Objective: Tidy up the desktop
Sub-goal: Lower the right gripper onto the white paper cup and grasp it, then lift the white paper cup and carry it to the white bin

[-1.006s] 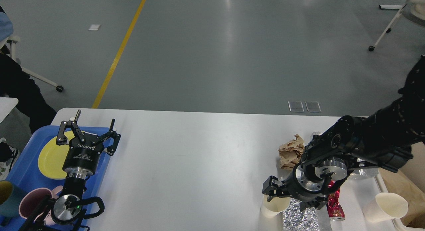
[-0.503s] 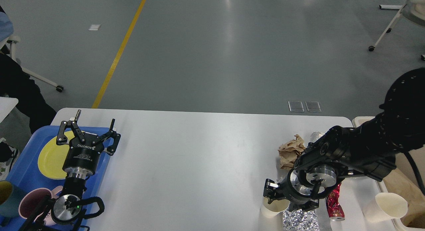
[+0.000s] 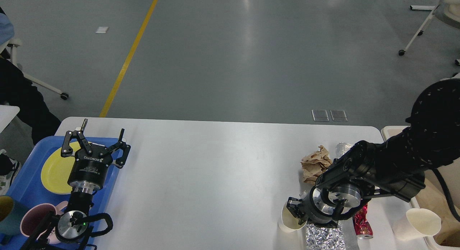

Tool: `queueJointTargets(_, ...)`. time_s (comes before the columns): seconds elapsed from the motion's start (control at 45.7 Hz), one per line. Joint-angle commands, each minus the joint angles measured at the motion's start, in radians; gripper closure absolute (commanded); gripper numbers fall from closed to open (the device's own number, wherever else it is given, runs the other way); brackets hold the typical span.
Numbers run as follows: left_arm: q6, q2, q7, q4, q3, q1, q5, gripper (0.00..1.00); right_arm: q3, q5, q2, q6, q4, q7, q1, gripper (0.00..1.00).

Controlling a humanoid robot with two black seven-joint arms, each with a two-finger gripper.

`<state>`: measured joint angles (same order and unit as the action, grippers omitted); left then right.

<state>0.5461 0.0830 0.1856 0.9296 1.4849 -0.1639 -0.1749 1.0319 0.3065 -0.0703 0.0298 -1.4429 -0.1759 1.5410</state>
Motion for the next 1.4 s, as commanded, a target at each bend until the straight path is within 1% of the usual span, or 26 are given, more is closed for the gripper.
queueJointTargets(0.0, 0.0, 0.0, 0.0, 0.0, 0.0, 0.001, 0.0, 0.04, -0.006, 0.003, 0.0, 0.01, -0.005, 0.001, 0.024, 1.0)
queueJointTargets(0.044, 0.0, 0.0, 0.0, 0.0, 0.0, 0.0, 0.0, 0.04, -0.006, 0.011, 0.0, 0.024, -0.011, 0.001, 0.047, 1.0)
queueJointTargets(0.087, 0.0, 0.0, 0.0, 0.0, 0.0, 0.0, 0.0, 0.04, -0.006, 0.017, 0.0, 0.059, -0.025, 0.001, 0.077, 1.0)
queueJointTargets(0.175, 0.0, 0.0, 0.0, 0.0, 0.0, 0.0, 0.0, 0.04, -0.004, 0.022, -0.012, 0.171, -0.033, 0.006, 0.146, 1.0)
queueJointTargets(0.262, 0.0, 0.0, 0.0, 0.0, 0.0, 0.0, 0.0, 0.04, -0.004, 0.022, -0.028, 0.252, -0.056, 0.006, 0.218, 1.0)
queueJointTargets(0.394, 0.0, 0.0, 0.002, 0.0, 0.0, 0.0, 0.0, 0.04, -0.004, 0.022, -0.086, 0.326, -0.16, 0.018, 0.408, 1.0)
queueJointTargets(0.416, 0.0, 0.0, 0.0, 0.0, 0.0, 0.0, 0.0, 0.04, -0.004, 0.022, -0.12, 0.378, -0.183, 0.032, 0.476, 1.0)
queueJointTargets(0.437, 0.0, 0.0, 0.002, 0.0, 0.0, 0.0, 0.0, 0.04, -0.004, 0.022, -0.135, 0.401, -0.185, 0.035, 0.497, 1.0)
queueJointTargets(0.547, 0.0, 0.0, 0.0, 0.0, 0.0, 0.0, 0.0, 0.04, 0.014, 0.023, -0.192, 0.527, -0.191, 0.038, 0.626, 1.0)
queueJointTargets(0.612, 0.0, 0.0, 0.002, 0.0, 0.0, 0.0, 0.0, 0.04, 0.052, 0.026, -0.206, 0.596, -0.206, 0.038, 0.74, 1.0)
queueJointTargets(0.7, 0.0, 0.0, 0.0, 0.0, 0.0, 0.0, 0.0, 0.04, 0.154, 0.026, -0.201, 0.666, -0.22, 0.038, 0.884, 1.0)
queueJointTargets(0.787, 0.0, 0.0, 0.0, 0.0, 0.0, 0.0, 0.0, 0.04, 0.235, 0.026, -0.192, 0.711, -0.22, 0.038, 0.961, 1.0)
queueJointTargets(0.875, 0.0, 0.0, 0.0, 0.0, 0.0, 0.001, 0.0, 0.04, 0.283, 0.025, -0.19, 0.72, -0.22, 0.039, 0.972, 1.0)
queueJointTargets(1.006, 0.0, 0.0, 0.0, 0.0, 0.0, 0.0, 0.0, 0.04, 0.326, 0.023, -0.195, 0.702, -0.215, 0.038, 0.967, 1.0)
queueJointTargets(1.115, 0.0, 0.0, 0.0, 0.0, 0.0, 0.0, 0.0, 0.04, 0.416, 0.02, -0.197, 0.674, -0.197, 0.038, 0.958, 1.0)
queueJointTargets(1.181, 0.0, 0.0, 0.0, 0.0, 0.0, 0.001, 0.0, 0.04, 0.483, 0.025, -0.197, 0.633, -0.188, 0.038, 0.941, 1.0)
queueJointTargets(1.269, 0.0, 0.0, 0.0, 0.0, 0.0, 0.001, 0.0, 0.04, 0.574, 0.025, -0.215, 0.538, -0.174, 0.038, 0.898, 1.0)
queueJointTargets(1.334, 0.0, 0.0, 0.0, 0.0, 0.0, 0.001, 0.0, 0.04, 0.611, 0.019, -0.25, 0.463, -0.154, 0.036, 0.834, 1.0)
queueJointTargets(1.378, 0.0, 0.0, 0.002, 0.0, 0.0, 0.001, 0.0, 0.04, 0.623, 0.014, -0.269, 0.437, -0.122, 0.027, 0.785, 1.0)
